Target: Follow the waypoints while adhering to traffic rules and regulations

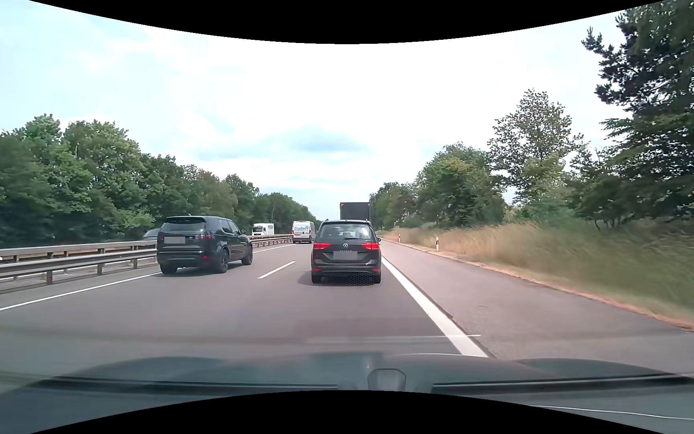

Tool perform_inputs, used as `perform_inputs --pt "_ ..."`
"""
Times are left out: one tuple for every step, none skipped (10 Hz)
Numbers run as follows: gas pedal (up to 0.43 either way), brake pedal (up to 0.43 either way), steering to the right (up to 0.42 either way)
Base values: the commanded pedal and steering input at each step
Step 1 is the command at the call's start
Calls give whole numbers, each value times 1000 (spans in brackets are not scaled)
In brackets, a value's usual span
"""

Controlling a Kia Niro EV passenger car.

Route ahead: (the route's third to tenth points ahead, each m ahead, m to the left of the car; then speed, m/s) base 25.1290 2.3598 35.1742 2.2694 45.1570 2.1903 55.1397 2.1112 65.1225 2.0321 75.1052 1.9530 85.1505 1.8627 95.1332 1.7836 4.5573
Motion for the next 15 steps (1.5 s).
perform_inputs --pt "79 0 -2" --pt "79 0 -2" --pt "79 0 -2" --pt "79 0 -2" --pt "79 0 -2" --pt "79 0 -2" --pt "79 0 -2" --pt "79 0 -2" --pt "79 0 -2" --pt "87 0 -2" --pt "87 0 -3" --pt "87 0 -4" --pt "87 0 -4" --pt "87 0 -4" --pt "98 0 -3"
